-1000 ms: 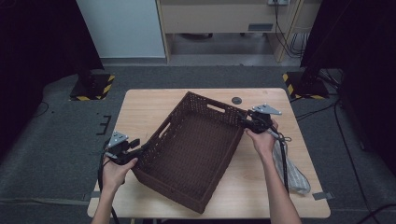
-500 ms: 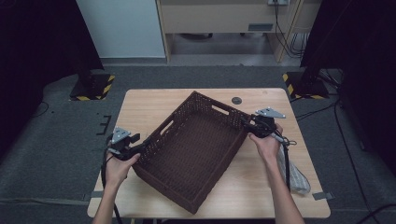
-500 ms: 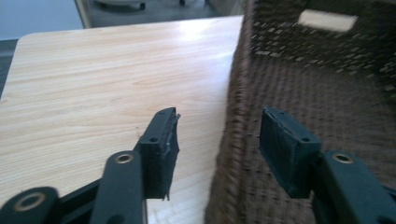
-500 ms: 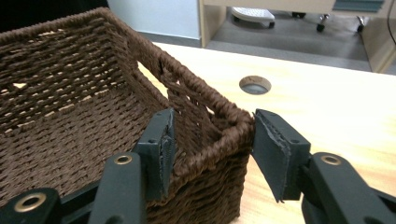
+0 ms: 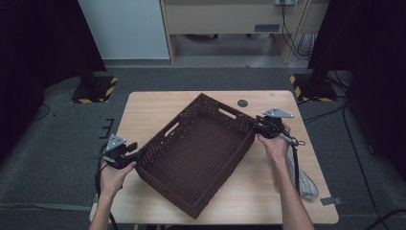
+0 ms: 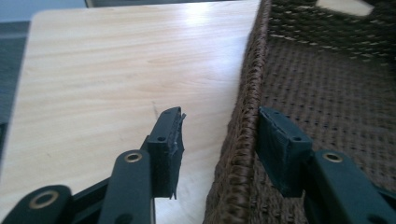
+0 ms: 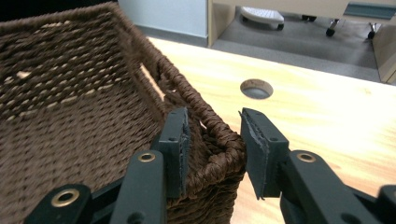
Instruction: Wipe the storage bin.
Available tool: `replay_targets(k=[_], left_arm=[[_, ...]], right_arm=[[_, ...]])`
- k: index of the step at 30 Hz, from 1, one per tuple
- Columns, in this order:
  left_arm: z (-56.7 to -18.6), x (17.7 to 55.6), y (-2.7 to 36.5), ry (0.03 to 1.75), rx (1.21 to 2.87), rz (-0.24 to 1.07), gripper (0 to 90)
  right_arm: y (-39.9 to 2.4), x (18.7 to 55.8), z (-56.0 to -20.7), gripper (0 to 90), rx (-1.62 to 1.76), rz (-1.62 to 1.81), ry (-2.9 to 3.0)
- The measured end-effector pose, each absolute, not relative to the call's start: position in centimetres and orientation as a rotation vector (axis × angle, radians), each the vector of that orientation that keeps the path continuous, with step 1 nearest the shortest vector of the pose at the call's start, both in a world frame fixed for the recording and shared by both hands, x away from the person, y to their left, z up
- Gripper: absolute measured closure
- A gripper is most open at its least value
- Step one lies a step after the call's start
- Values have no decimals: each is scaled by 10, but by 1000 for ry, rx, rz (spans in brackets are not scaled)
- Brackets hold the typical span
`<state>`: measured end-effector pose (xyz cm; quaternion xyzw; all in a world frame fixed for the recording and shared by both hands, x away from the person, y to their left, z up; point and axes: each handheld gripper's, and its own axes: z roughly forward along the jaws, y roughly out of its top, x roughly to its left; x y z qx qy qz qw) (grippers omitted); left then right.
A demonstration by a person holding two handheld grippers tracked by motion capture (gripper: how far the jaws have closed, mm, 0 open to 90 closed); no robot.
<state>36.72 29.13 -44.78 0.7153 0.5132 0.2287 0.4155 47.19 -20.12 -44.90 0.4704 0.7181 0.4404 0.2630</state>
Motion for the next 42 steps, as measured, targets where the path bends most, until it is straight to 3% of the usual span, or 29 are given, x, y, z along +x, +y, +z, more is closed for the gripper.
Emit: replay_targets(k=[6, 9, 16, 20, 22, 28, 42], left_arm=[[-443, 392, 289, 1280, 1838, 609, 514], [-444, 401, 290, 1313, 1780, 617, 490], [-441, 387, 293, 1346, 1713, 669, 425], [-441, 369, 295, 1395, 1656, 690, 466], [-445, 362, 294, 1422, 1654, 700, 526], [-450, 375, 293, 1444, 1631, 698, 633], [-452, 412, 296, 1438, 1636, 705, 573]], right_arm=[[-207, 452, -445, 621, 1280, 1149, 1966], [-213, 436, -445, 611, 1300, 1174, 1956], [-218, 429, -444, 589, 1282, 1214, 1966], [-216, 435, -446, 579, 1235, 1228, 1948], [-214, 438, -449, 642, 1216, 1189, 1973], [-214, 432, -447, 656, 1209, 1182, 1989], [-220, 391, -447, 597, 1220, 1290, 2023]])
